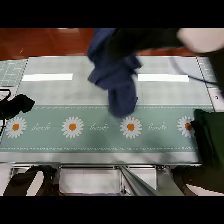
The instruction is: Fold the shirts.
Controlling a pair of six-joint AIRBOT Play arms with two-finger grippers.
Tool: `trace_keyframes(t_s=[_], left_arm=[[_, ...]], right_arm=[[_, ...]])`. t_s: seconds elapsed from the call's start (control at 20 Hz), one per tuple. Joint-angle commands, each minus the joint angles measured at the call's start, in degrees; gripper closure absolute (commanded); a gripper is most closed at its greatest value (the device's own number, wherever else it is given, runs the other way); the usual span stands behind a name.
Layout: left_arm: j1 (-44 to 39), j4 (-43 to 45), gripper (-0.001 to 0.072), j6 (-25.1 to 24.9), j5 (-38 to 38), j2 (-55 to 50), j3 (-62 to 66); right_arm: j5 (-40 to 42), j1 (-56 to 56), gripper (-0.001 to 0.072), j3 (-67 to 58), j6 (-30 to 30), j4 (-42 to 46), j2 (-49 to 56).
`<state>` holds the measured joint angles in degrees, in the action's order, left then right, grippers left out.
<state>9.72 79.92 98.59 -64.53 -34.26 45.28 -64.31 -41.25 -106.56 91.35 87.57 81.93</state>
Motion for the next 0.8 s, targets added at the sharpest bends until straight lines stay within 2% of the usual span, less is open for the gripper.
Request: trace_keyframes(t_s=[0.0, 0.1, 0.15, 0.2, 0.25, 0.4, 0.55, 0.65, 0.75], left_arm=[[0.0, 0.0, 0.02, 2.3, -1.1, 0.9, -0.1], [0.0, -2.1, 0.02, 3.1, -1.5, 0.8, -0.3], [-0.1, -2.8, 0.02, 3.1, -1.4, 0.8, -0.5], [-0.1, -3.1, 0.02, 3.1, -1.5, 0.7, -0.8], [-0.1, -3.6, 0.02, 2.9, -1.6, 0.5, -1.3], [-0.8, -6.4, 0.02, 2.4, -2.0, -0.7, -4.7], [0.9, -6.2, 0.0199, -3.4, -6.0, -3.1, -5.3], [5.4, -6.5, 0.02, -4.4, -7.4, -4.1, -5.8], [9.1, -13.6, 0.02, -5.0, -8.8, -6.2, -9.2]], right_arm=[[6.4, -2.3, 0.0682, 3.1, 0.3, -19.4, 12.2], [9.9, -3.3, 0.0682, 3.1, -0.8, -27.6, 18.8], [10.8, -3.3, 0.0657, 3.1, -1.2, -32.2, 21.3], [11.3, -3.1, 0.0456, 3.1, -1.4, -35.2, 22.8], [11.6, -2.5, 0.0297, 3.1, -1.7, -35.1, 23.3], [6.7, 4.1, 0.03, 1.0, 0.2, -22.2, 19.7], [-5.0, 16.3, 0.03, 1.6, 2.0, -9.1, 11.6], [-11.7, 25.7, 0.03, 8.0, 4.3, -2.8, 5.4], [-9.0, 34.8, 0.03, 22.6, 5.5, -3.8, -2.6]])
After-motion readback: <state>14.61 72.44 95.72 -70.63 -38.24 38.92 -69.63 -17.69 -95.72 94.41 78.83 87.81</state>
